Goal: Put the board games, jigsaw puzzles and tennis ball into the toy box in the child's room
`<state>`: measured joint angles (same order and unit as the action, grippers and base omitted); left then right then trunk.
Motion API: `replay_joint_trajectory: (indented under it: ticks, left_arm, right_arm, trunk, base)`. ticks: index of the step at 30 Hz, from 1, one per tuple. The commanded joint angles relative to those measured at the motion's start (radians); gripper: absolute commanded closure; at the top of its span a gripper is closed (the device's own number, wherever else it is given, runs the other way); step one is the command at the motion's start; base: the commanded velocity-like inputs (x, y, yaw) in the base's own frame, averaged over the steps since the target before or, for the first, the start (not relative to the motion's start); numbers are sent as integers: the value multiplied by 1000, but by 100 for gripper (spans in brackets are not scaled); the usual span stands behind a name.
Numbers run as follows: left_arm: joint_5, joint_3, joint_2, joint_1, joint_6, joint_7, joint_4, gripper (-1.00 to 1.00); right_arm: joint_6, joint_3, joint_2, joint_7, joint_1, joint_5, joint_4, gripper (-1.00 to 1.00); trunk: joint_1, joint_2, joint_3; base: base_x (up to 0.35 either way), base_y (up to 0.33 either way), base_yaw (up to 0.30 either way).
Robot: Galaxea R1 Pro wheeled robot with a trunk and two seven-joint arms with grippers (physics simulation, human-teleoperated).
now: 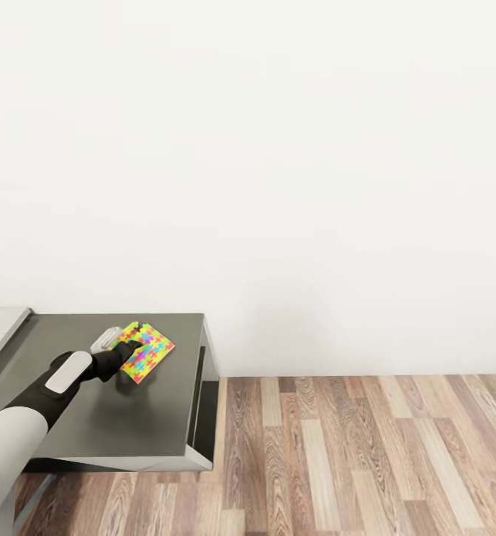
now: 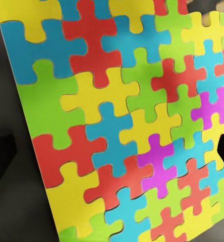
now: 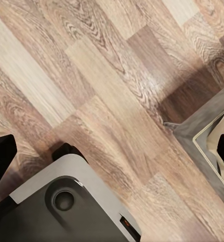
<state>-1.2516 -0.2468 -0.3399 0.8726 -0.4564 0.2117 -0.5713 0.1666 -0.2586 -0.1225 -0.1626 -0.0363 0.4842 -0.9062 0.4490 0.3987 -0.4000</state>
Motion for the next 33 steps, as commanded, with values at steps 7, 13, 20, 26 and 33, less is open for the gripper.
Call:
replay_joint_trajectory:
  ticks: [7,13,20,26,33]
  left_arm:
    - [6,-6,-2,0,-2,12,42,-100]
    - [6,-6,-2,0,-2,12,42,-100]
    - [6,-6,-2,0,-2,12,42,-100]
    - [6,-6,-2,0,-2,12,42,-100]
    - [6,-6,-2,0,-2,12,42,-100]
  right_arm:
    - [5,1,0,-6,-1,8,-3,-100]
    - [5,1,0,-6,-1,8,-3,-100]
    - [5,1,0,-6,-1,8,-3,-100]
    - [5,1,0,-6,-1,8,-3,-100]
    - [5,1,0,-6,-1,8,-3,-100]
  trunk:
    - [1,1,-2]
    - [1,1,1]
    - [1,1,11]
    - [1,1,20]
    - [1,1,24]
  base:
    - [0,58,0]
    - [0,46,0]
    - [0,4,0]
    - [0,0,0]
    - [93,0,0]
